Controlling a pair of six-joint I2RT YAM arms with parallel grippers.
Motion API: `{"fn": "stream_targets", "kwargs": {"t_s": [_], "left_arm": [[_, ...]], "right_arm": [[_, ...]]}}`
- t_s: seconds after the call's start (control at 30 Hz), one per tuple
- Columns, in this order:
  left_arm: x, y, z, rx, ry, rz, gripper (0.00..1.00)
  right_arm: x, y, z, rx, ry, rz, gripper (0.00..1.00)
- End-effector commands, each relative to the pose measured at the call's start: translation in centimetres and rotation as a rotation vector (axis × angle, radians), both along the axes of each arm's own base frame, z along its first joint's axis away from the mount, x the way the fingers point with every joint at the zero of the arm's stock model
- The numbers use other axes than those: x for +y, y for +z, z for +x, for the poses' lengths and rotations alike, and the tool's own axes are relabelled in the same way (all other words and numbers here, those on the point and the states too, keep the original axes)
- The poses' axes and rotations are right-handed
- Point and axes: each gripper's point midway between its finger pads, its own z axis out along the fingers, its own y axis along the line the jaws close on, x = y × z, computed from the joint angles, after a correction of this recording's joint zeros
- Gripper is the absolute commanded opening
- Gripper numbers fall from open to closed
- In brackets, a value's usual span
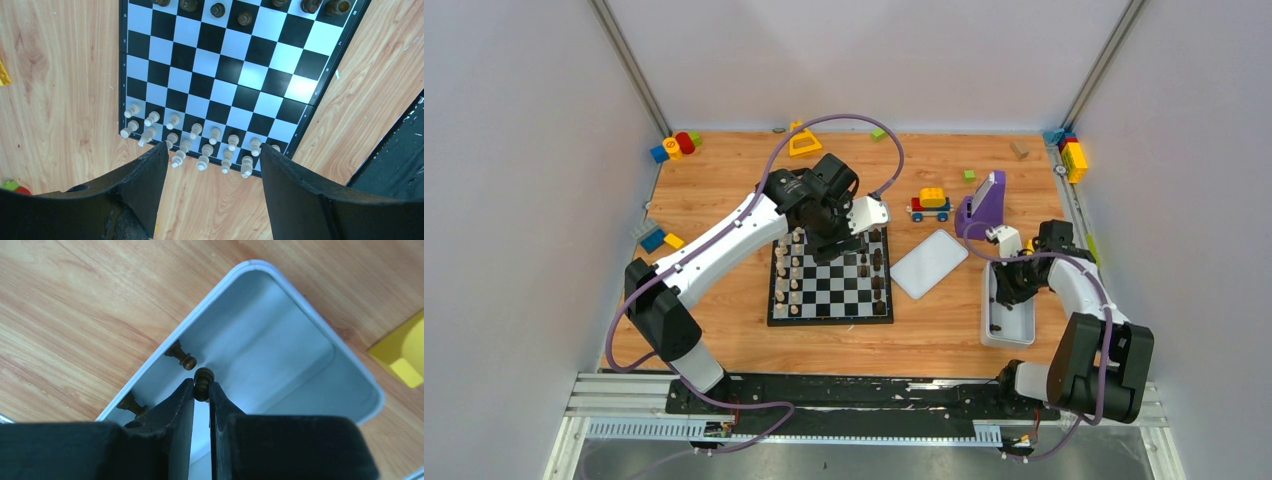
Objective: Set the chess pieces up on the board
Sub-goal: Pick up the chess piece from the storage box, then place the chess piece on the chessboard.
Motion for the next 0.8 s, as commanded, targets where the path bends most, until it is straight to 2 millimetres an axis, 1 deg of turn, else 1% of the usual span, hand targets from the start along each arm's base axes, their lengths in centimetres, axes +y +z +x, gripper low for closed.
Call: {"fn": "stream_targets", "kwargs": {"t_s": [0.0,0.13,0.2,0.27,0.33,0.47,0.57,0.67,0.73,0.77], "left_arm": [[0.0,1.6,0.3,-0.045,0.006,-0.045,0.75],[0.1,1.7,0.3,-0.047,0.008,-0.046,0.75],[0.2,1.7,0.3,-0.051,0.011,-0.046,0.75],[0.3,1.8,0.3,-0.053,0.015,-0.051,0.75],[0.4,2.0,0.4,-0.059,0.023,-0.058,0.75],[0.8,2.3,0.7,-0.056,0.05,-0.086,0.75],[1.4,2.7,1.0,-0.054,0.085,-0.116,0.75],[2.4,3.2,1.8,-0.061,0.133,-0.146,0.76],[3.1,3.8,2.2,-0.067,0.17,-0.171,0.76],[3.4,4.2,2.4,-0.073,0.187,-0.188,0.77]], "right_arm": [[-1.0,2.4,1.7,-0.081,-0.006,-0.055,0.09],[-1.3,2.9,1.8,-0.085,-0.016,-0.069,0.07],[-1.2,3.5,1.9,-0.093,-0.019,-0.062,0.06],[-0.7,4.6,1.9,-0.098,-0.019,-0.035,0.06],[0.1,6.1,2.1,-0.113,-0.012,0.004,0.06],[2.7,10.0,2.1,-0.139,0.036,0.136,0.06],[4.8,12.8,2.4,-0.177,0.085,0.195,0.06],[7.2,14.6,2.7,-0.204,0.151,0.213,0.07],[8.9,15.3,2.9,-0.2,0.191,0.216,0.07],[10.2,15.7,2.8,-0.194,0.23,0.223,0.07]]}}
